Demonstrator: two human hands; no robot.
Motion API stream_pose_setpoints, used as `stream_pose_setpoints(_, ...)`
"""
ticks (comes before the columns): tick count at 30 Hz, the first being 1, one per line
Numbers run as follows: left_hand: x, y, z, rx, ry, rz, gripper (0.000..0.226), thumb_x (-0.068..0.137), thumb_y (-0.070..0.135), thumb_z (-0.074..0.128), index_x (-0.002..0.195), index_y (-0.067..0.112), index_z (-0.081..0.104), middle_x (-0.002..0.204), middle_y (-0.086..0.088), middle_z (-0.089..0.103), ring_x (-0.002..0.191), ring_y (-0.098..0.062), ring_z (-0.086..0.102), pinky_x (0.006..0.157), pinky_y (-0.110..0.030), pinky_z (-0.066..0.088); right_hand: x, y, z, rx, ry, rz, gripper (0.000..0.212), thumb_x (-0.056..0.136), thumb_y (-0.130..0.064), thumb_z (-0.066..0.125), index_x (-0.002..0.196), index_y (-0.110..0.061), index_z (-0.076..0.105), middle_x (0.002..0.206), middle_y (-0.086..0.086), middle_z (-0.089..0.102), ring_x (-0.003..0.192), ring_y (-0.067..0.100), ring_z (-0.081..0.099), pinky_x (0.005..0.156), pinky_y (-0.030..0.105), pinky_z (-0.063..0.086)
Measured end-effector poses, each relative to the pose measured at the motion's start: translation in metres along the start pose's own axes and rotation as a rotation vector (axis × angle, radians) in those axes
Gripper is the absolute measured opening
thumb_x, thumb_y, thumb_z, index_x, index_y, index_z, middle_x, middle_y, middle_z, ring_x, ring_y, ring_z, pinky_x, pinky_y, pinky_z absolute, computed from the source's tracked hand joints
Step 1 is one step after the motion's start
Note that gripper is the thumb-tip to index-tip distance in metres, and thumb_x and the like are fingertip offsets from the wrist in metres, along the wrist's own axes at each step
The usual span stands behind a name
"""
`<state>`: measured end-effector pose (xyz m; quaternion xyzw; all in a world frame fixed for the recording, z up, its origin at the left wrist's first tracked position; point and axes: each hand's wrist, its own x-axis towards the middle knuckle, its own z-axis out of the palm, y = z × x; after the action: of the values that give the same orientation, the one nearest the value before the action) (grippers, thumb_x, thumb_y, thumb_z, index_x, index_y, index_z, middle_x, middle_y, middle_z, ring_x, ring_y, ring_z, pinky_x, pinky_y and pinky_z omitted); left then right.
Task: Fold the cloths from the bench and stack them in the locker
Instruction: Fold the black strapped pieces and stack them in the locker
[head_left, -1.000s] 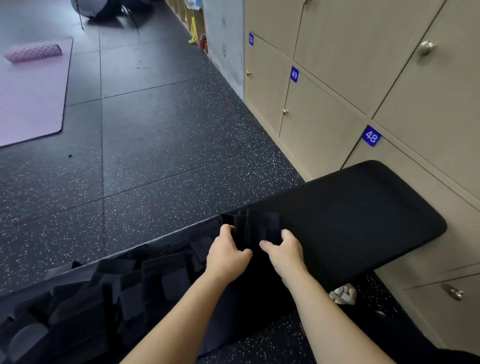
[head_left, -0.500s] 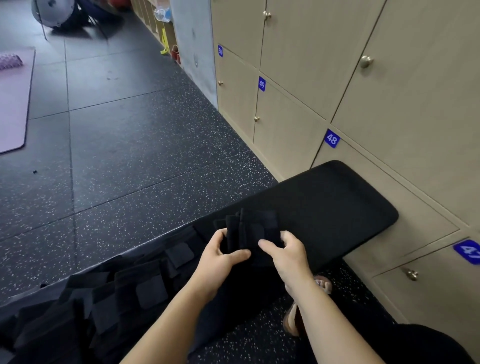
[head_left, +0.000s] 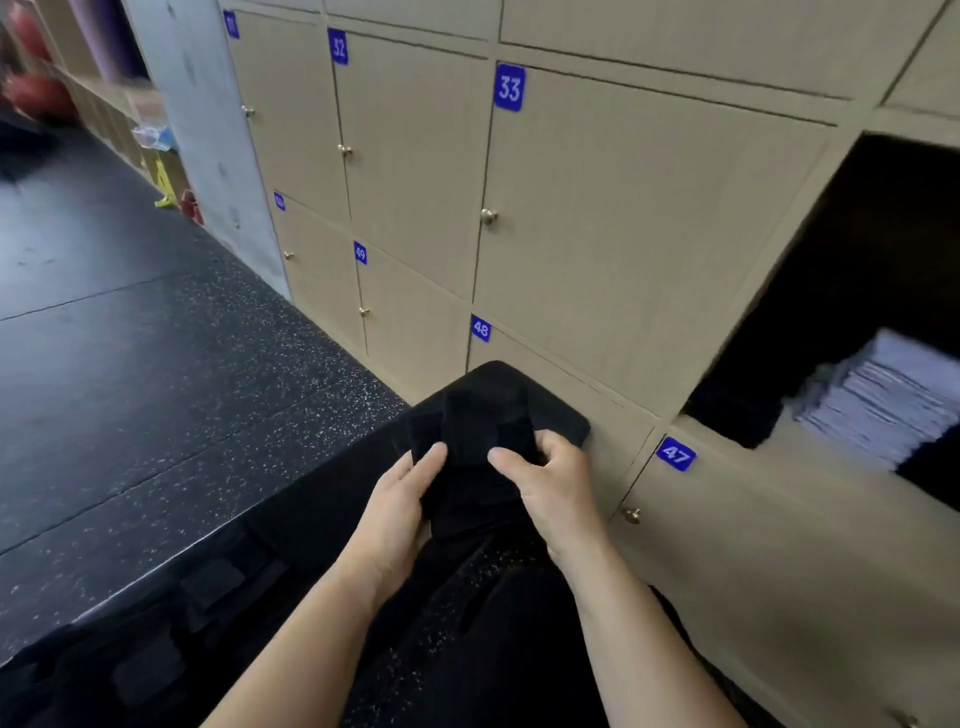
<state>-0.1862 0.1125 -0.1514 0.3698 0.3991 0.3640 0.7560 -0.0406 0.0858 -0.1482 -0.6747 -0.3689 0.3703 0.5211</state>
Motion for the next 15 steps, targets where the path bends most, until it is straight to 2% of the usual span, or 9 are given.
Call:
stream_pose_setpoints(3, -0.003, -0.003, 0.038, -0.021, -0.054, -0.007, 0.030, 0.101, 0.026, 0.049, 0.120, 0.009, 0.064, 0.114, -0.013, 0.071, 0.105, -0.028, 0.069, 0.088, -0.041, 0.054, -0.007, -0.010, -0.039, 0.030, 0.072, -0.012, 0.011, 0.077, -0.015, 0.071, 0.088, -0.013, 0.069, 0.082, 0.002, 0.074, 0.079, 0.021, 0.071, 0.070, 0.037, 0.060)
stream_pose_setpoints(6, -0.005, -0.009, 0.076, -0.028, -0.078, -0.019, 0.027, 0.099, 0.024, 0.053, 0.117, 0.008, 0.066, 0.110, -0.015, 0.072, 0.102, -0.031, 0.070, 0.090, -0.046, 0.053, -0.014, -0.014, -0.077, 0.058, 0.138, -0.021, 0.009, 0.077, -0.013, 0.071, 0.085, -0.016, 0.069, 0.079, -0.001, 0.074, 0.076, 0.016, 0.071, 0.066, 0.031, 0.059)
stream_pose_setpoints(10, -0.006, -0.022, 0.123, 0.030, -0.123, -0.018, 0.026, 0.098, 0.023, 0.055, 0.114, 0.007, 0.068, 0.106, -0.014, 0.074, 0.098, -0.030, 0.071, 0.091, -0.046, 0.053, -0.023, -0.008, -0.121, 0.059, 0.233, 0.002, 0.026, 0.064, -0.028, 0.069, 0.087, -0.015, 0.068, 0.082, 0.001, 0.074, 0.078, 0.021, 0.071, 0.074, 0.043, 0.060)
stream_pose_setpoints(12, -0.007, -0.031, 0.142, 0.045, -0.162, -0.031, 0.026, 0.099, 0.023, 0.053, 0.114, 0.008, 0.068, 0.106, -0.013, 0.074, 0.098, -0.029, 0.071, 0.090, -0.045, 0.053, -0.027, -0.003, -0.140, 0.058, 0.265, 0.002, 0.031, 0.061, -0.030, 0.067, 0.088, -0.013, 0.068, 0.084, 0.003, 0.074, 0.081, 0.024, 0.071, 0.076, 0.047, 0.059)
stream_pose_setpoints(15, -0.008, -0.047, 0.161, 0.032, -0.215, -0.075, 0.028, 0.097, 0.023, 0.054, 0.116, 0.006, 0.067, 0.109, -0.016, 0.072, 0.101, -0.031, 0.070, 0.096, -0.047, 0.050, -0.031, 0.008, -0.165, 0.046, 0.302, -0.001, 0.017, 0.069, -0.021, 0.068, 0.085, -0.015, 0.069, 0.081, 0.000, 0.074, 0.080, 0.020, 0.070, 0.073, 0.038, 0.059)
